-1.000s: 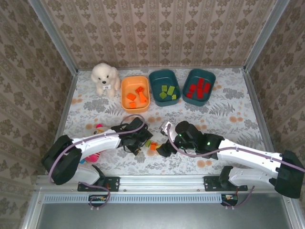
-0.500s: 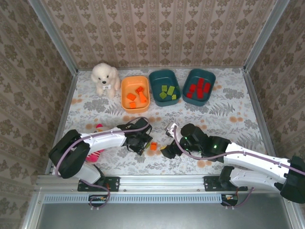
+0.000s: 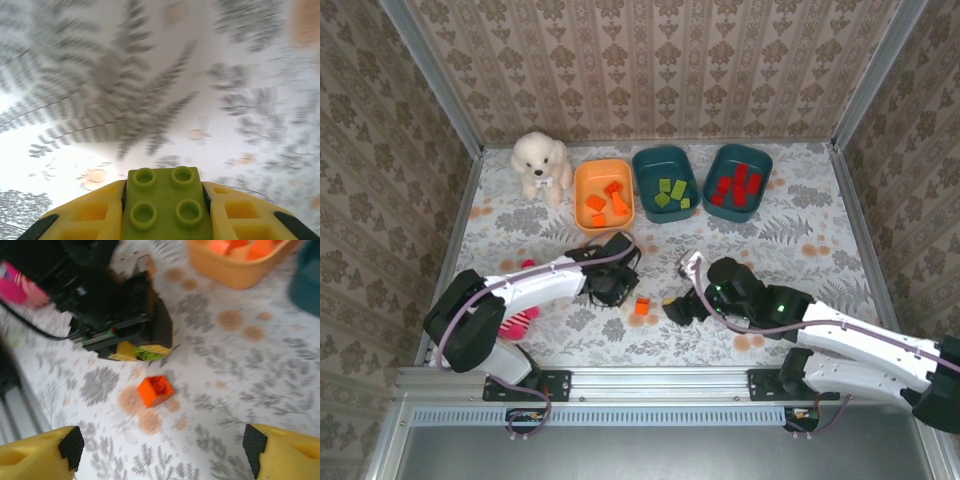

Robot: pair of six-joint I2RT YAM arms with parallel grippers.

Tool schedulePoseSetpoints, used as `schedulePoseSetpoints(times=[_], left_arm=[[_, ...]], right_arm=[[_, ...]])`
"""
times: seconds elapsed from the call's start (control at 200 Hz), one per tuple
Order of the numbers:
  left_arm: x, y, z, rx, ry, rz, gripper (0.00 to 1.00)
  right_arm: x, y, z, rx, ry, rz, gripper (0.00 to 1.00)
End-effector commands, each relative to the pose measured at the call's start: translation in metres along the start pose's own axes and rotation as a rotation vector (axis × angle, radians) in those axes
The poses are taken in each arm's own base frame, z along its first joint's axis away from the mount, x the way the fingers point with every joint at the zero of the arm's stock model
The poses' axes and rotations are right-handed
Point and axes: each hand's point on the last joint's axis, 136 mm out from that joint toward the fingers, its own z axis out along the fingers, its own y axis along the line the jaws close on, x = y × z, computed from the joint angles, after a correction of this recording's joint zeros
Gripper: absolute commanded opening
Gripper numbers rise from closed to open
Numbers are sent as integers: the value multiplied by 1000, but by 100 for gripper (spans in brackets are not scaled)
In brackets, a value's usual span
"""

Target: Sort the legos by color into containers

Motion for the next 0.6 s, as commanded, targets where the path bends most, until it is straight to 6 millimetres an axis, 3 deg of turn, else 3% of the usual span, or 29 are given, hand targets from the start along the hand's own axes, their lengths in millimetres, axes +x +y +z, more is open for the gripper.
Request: schedulePoseSetpoints(times=[0.0,0.085,0.16,0.445,0.595], left_arm=[[-24,-43,-28,77,-71,160,28],[-35,-79,-32,124,-74,255,28],[-46,-111,-31,165,-68,326,27],[-93,-230,-6,261,-116,606,24],[-118,-262,17,255,-149,648,24]], right_arm=[[-53,-54,-37,213,-202,172,89],[-62,-96,-49,374,-223,284,89],[-71,-115,-49,424,-230,339,90],[-108,-138,-28,414,-268,448,90],[-112,-143,-8,375,-230,491,90]])
